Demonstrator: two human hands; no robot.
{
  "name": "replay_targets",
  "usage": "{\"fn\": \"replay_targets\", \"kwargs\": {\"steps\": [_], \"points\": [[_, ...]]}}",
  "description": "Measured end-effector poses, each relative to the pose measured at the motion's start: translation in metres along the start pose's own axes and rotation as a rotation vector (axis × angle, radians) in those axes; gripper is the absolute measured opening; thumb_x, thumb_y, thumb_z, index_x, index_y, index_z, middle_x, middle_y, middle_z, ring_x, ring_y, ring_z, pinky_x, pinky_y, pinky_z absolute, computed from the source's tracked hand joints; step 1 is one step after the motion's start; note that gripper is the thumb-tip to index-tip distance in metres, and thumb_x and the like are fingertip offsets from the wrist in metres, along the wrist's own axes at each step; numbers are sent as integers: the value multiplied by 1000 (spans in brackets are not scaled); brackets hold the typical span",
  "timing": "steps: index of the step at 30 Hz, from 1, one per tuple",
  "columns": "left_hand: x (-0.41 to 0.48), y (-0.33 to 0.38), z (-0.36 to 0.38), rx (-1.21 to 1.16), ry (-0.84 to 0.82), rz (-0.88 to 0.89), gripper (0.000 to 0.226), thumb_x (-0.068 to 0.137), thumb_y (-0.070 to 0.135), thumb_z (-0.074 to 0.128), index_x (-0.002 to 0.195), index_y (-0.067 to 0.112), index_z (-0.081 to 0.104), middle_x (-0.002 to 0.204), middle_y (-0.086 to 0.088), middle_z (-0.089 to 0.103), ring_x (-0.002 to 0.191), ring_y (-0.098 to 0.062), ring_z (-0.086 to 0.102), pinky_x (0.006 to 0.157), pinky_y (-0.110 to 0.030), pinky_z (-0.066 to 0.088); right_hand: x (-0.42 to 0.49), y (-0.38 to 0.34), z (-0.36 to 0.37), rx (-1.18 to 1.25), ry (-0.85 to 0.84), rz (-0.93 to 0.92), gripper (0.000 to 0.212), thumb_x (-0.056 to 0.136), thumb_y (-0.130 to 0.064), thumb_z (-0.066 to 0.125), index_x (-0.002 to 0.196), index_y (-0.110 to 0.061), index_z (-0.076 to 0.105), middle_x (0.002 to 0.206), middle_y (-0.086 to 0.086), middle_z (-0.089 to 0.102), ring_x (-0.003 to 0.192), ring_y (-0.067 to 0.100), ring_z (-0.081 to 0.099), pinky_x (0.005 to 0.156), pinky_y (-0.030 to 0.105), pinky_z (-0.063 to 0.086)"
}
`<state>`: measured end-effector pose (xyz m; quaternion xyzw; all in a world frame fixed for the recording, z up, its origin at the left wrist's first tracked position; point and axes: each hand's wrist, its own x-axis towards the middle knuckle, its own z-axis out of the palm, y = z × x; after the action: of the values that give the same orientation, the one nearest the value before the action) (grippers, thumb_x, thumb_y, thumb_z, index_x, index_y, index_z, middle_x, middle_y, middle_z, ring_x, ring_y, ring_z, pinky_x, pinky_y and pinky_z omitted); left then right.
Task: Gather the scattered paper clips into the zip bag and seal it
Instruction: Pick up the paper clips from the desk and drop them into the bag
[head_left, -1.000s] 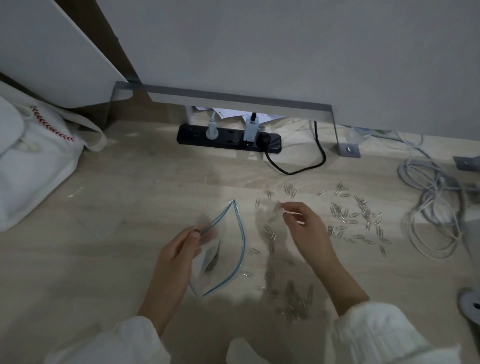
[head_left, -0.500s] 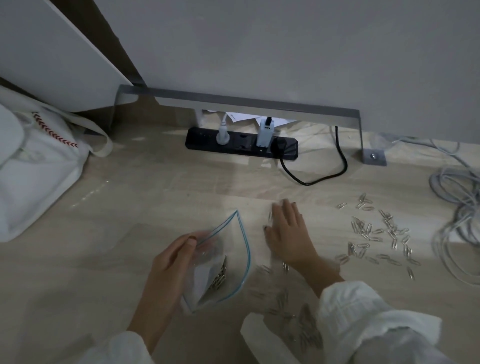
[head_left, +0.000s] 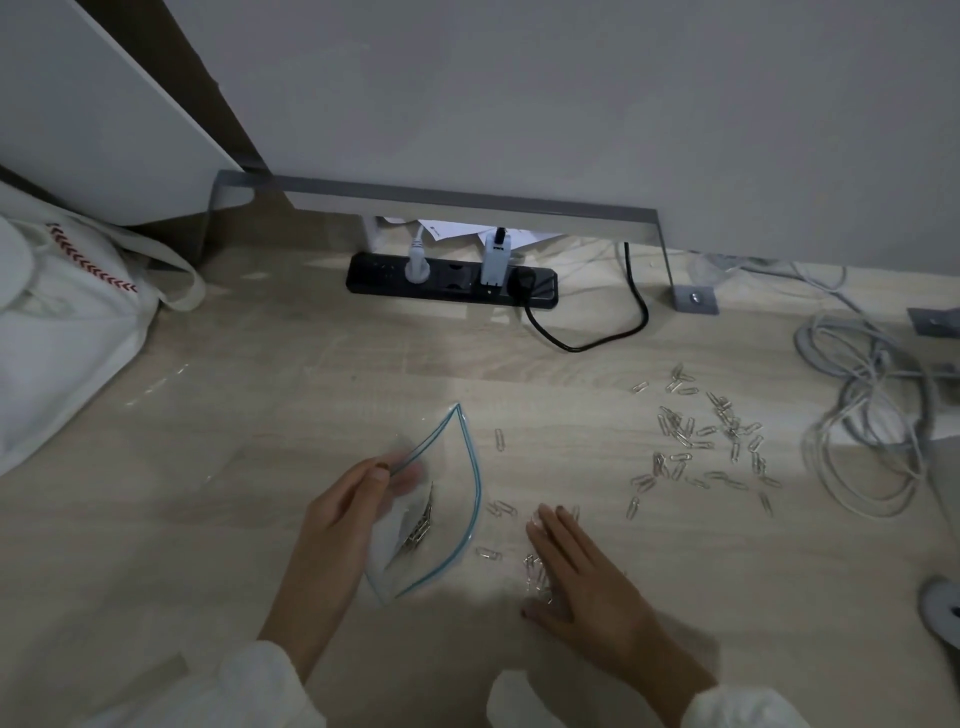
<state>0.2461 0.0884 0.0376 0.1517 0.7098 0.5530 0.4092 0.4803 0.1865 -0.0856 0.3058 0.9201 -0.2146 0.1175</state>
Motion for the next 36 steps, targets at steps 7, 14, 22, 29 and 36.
{"fn": "replay_targets", "kwargs": {"steps": [7,14,22,29,36], "points": [[-20,-4,3,23,-9,13,28,96,12,41,97,21,68,97,6,74,98,-5,65,91,-24,45,-16,-12,12,88,286,39,62,100,-37,12,98,-15,70,110,0,68,107,9,47,76,20,54],[-31,-6,4,12,-11,3,30,96,11,40,92,23,67,96,8,73,98,-5,65,92,-26,45,-8,-6,21,-75,449,-32,16,86,-27,40,98,-20,48,99,-4,42,90,16,44,76,29,38],[-43,-7,8,-36,-2,-29,27,95,9,41,93,20,66,95,13,72,99,1,63,94,-22,44,-3,-15,9,-39,352,120,25,74,-28,41,91,-19,57,80,-3,61,80,11,41,64,22,39],[-45,-10,7,-11,-2,-8,28,95,10,42,92,22,66,94,14,72,99,0,63,92,-21,45,-6,-32,-21,513,294,413,8,83,3,51,82,2,59,71,4,58,65,16,55,62,18,39],[-47,-12,10,5,3,-18,27,95,12,43,93,24,67,95,13,73,102,-3,64,96,-27,45,-11,-48,-72,1214,414,598,19,81,2,61,69,-12,63,66,7,61,67,23,58,70,30,46]]}}
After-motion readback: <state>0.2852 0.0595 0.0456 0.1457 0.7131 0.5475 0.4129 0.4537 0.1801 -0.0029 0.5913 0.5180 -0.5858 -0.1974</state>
